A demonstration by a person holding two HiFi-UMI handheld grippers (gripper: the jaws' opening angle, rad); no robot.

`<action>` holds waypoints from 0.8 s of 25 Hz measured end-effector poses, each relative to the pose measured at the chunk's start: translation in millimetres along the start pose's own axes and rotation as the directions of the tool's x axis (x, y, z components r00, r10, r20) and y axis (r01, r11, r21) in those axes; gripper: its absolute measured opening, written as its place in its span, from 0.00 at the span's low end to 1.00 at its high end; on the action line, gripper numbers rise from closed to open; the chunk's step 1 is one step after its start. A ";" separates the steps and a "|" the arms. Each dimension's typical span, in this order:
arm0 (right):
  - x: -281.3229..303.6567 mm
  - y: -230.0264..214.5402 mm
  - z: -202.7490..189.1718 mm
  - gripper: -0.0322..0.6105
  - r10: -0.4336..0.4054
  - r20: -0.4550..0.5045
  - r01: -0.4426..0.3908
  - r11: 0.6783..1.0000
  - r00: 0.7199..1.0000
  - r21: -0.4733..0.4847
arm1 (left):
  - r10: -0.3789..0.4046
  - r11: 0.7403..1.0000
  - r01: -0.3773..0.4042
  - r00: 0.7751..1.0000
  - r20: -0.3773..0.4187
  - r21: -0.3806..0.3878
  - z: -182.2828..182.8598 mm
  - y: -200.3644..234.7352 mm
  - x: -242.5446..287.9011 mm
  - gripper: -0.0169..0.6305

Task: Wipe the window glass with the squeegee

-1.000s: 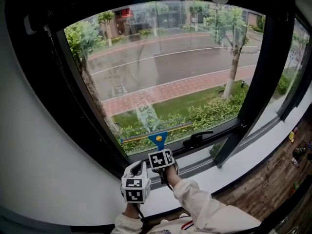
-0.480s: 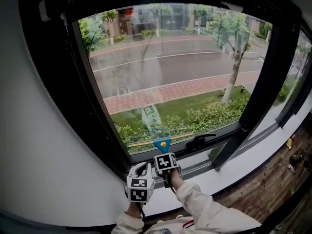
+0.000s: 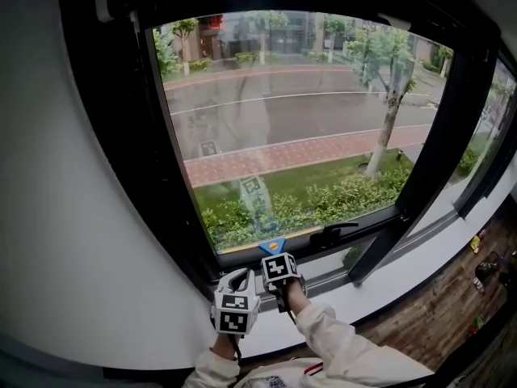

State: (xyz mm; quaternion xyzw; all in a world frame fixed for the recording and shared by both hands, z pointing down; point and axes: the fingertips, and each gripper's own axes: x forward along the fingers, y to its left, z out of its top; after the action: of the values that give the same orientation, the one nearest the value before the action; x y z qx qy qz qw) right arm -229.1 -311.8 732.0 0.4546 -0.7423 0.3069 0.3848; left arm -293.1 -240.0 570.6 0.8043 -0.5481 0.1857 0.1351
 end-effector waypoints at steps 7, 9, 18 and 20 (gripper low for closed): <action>16.9 -7.2 -19.8 0.11 -0.032 -0.040 0.031 0.999 0.999 -0.022 | -0.013 1.000 0.013 1.000 0.000 0.011 -3.0 -4.0 -5.1 0.03; 17.8 -7.0 -21.1 0.11 -0.038 -0.032 0.037 0.999 0.999 -0.027 | -0.013 1.000 0.013 1.000 -0.003 0.013 -5.0 -4.5 -7.4 0.03; -1.2 -0.2 -15.4 0.10 -0.046 0.046 0.051 0.992 0.998 -0.113 | -0.017 1.000 0.017 1.000 0.001 0.025 -7.9 -15.0 -15.2 0.03; -11.8 1.7 -14.8 0.10 -0.033 0.074 0.042 0.992 0.997 -0.115 | -0.024 0.999 0.024 1.000 0.004 0.030 -7.7 -20.3 -16.4 0.03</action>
State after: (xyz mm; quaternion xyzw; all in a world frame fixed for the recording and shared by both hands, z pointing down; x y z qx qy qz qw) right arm -223.0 -294.1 729.4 0.4560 -0.7636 0.2393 0.3896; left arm -280.8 -215.8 569.8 0.8132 -0.5358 0.1904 0.1241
